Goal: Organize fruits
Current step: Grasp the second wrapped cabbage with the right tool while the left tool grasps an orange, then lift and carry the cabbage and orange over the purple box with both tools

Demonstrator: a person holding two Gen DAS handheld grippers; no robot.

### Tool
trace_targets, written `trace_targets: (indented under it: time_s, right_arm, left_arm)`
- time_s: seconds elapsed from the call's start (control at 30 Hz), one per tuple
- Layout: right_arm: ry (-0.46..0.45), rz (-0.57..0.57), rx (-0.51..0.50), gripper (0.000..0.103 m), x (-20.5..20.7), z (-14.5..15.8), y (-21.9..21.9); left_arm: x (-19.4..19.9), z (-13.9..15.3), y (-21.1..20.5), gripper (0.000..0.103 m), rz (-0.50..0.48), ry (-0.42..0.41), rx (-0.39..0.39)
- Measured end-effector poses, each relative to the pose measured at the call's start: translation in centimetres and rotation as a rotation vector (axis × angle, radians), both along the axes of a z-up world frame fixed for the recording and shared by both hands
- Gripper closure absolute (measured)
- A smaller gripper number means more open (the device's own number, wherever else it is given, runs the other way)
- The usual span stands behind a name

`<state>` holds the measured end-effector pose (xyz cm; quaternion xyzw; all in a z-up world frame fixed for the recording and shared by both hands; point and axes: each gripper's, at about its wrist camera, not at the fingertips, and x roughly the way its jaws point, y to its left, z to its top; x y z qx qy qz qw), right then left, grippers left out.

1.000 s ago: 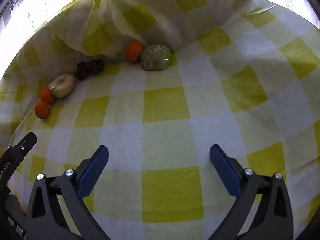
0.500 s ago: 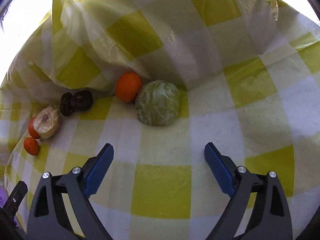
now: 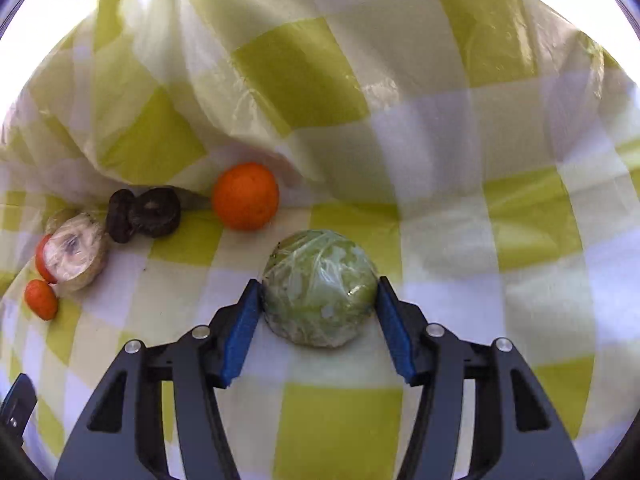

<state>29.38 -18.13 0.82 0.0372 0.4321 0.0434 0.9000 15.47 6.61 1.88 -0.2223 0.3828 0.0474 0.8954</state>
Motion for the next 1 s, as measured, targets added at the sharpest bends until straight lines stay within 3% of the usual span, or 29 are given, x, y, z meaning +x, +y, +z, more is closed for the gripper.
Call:
trace_targets:
  time_s: [0.13, 0.27, 0.53, 0.63, 0.7, 0.73, 0.77, 1.0]
  right_arm:
    - [-0.057, 0.031, 0.048, 0.045, -5.0, 0.7, 0.6]
    - [-0.090, 0.053, 0.058, 0.045, -7.6, 0.8, 0.3]
    - [-0.063, 0.034, 0.186, 0.045, -7.9, 0.3, -2.0]
    - [-0.068, 0.049, 0.201, 0.045, -8.0, 0.3, -1.7]
    - [-0.069, 0.045, 0.210, 0.045, -8.0, 0.3, -1.7]
    - [-0.070, 0.043, 0.215, 0.045, -8.0, 0.2, -1.8]
    - [-0.070, 0.040, 0.220, 0.045, -8.0, 0.2, -1.7]
    - [-0.077, 0.028, 0.240, 0.045, -8.0, 0.2, -2.0]
  left_arm:
    - [0.8, 0.0, 0.3, 0.011, 0.018, 0.011, 0.001]
    - [3.4, 0.0, 0.5, 0.011, 0.049, 0.048, 0.052]
    - [8.5, -0.2, 0.4, 0.013, 0.068, 0.119, 0.153]
    - [10.0, -0.3, 0.0, 0.026, 0.069, 0.162, 0.230]
    - [10.7, -0.3, -0.7, 0.045, 0.070, 0.186, 0.312]
    - [10.6, -0.2, -1.0, 0.060, 0.050, 0.171, 0.316]
    - [10.4, -0.1, -1.3, 0.069, 0.033, 0.159, 0.320]
    - [5.1, 0.9, -0.4, 0.070, 0.031, 0.063, 0.218]
